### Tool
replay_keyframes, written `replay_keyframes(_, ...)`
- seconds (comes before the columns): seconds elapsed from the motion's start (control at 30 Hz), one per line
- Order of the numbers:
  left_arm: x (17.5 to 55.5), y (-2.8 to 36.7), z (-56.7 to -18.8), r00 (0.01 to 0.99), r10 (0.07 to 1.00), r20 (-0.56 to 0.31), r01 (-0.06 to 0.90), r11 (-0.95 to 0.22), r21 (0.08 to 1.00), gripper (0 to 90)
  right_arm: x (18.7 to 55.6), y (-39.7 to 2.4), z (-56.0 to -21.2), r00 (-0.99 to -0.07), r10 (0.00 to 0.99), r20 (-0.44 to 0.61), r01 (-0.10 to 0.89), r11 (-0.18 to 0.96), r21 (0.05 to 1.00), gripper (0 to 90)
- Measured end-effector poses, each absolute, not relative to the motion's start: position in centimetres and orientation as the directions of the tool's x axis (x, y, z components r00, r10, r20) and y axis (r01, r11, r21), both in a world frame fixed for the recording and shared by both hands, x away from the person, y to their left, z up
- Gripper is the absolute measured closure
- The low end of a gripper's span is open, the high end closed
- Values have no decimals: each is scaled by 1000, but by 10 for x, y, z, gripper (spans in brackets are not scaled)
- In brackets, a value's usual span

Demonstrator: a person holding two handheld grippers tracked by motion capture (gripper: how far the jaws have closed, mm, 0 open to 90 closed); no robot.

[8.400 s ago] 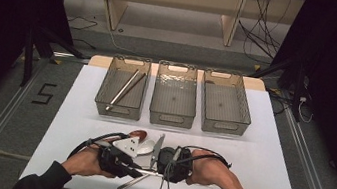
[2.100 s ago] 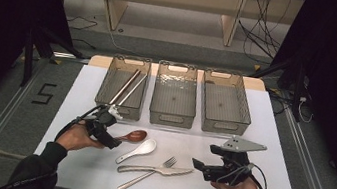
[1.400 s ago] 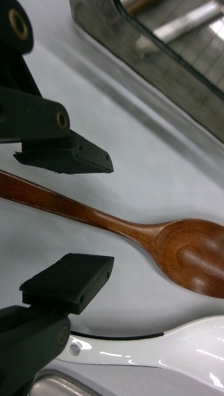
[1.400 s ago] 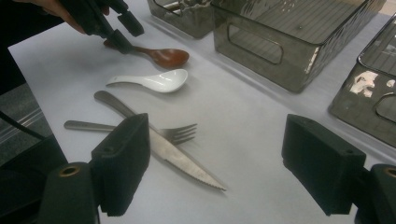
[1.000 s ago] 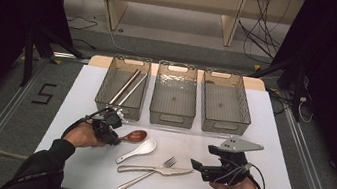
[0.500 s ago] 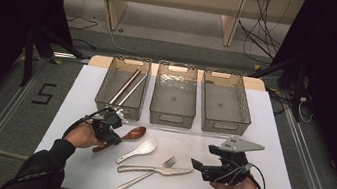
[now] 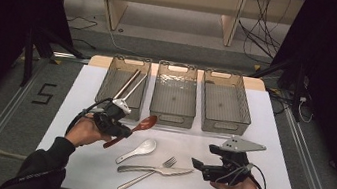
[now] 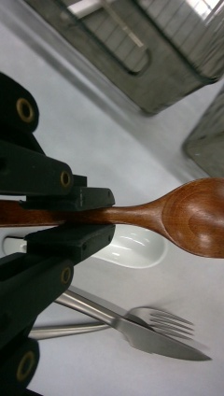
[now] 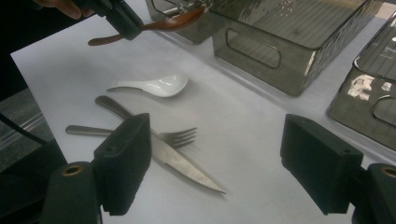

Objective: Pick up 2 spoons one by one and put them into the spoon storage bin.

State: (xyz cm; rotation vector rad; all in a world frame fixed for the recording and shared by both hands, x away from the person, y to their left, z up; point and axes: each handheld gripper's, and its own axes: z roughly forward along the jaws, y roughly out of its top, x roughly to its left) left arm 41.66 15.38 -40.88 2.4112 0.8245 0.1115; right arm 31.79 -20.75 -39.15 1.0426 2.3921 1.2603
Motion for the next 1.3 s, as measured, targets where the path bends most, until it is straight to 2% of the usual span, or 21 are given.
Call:
replay_keyframes(0.13, 421, 147, -398, 789, 609, -83, 532, -610, 587, 808, 318, -208, -392, -717, 688, 114, 482, 371, 794, 258)
replay_keyframes(0.37, 441, 133, -386, 764, 636, -113, 546, -543, 638, 807, 319, -208, -392, -716, 688, 119, 485, 367, 794, 258)
replay_keyframes(0.7, 465, 106, -380, 761, 636, -130, 548, -522, 653, 807, 319, -209, -392, -715, 688, 123, 485, 363, 796, 257)
replay_keyframes(1.3, 509, 79, -357, 710, 694, -121, 555, -445, 703, 807, 318, -211, -390, -720, 682, 128, 467, 341, 816, 250)
